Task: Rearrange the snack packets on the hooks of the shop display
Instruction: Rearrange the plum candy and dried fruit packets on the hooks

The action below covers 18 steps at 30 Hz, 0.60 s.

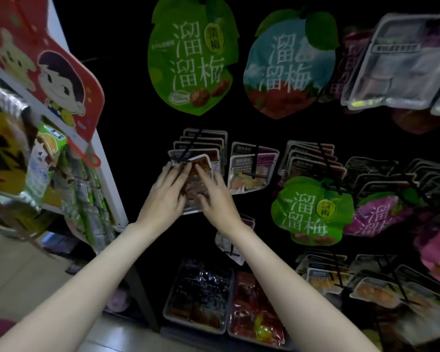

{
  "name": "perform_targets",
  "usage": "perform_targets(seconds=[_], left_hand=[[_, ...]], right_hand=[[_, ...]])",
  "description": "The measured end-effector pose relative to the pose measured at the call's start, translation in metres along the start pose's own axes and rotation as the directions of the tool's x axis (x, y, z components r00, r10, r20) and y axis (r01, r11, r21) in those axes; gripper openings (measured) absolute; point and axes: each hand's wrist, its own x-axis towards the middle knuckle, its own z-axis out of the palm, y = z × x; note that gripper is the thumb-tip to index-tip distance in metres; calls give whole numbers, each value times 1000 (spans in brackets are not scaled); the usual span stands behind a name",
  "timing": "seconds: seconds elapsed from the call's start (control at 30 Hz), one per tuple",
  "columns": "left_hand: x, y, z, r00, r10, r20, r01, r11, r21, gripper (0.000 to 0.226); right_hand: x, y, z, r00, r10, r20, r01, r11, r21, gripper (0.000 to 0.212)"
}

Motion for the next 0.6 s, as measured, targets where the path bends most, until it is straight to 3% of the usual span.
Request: perform_targets(seconds=[0.2, 0.4, 0.6], left_hand=[[1, 5, -3, 994, 21, -104, -24, 999, -26, 62], [3, 7, 5, 995, 3, -98, -8, 999, -52, 62], [3, 5, 7, 997, -25, -71, 24, 1000, -18, 68]], right_hand=[[-4, 1, -1, 987, 6, -163, 10, 996, 94, 63], [8, 2, -16, 997, 76, -9, -75, 991, 110, 66], [14, 0, -9, 995, 86, 46, -89, 994, 70, 67]])
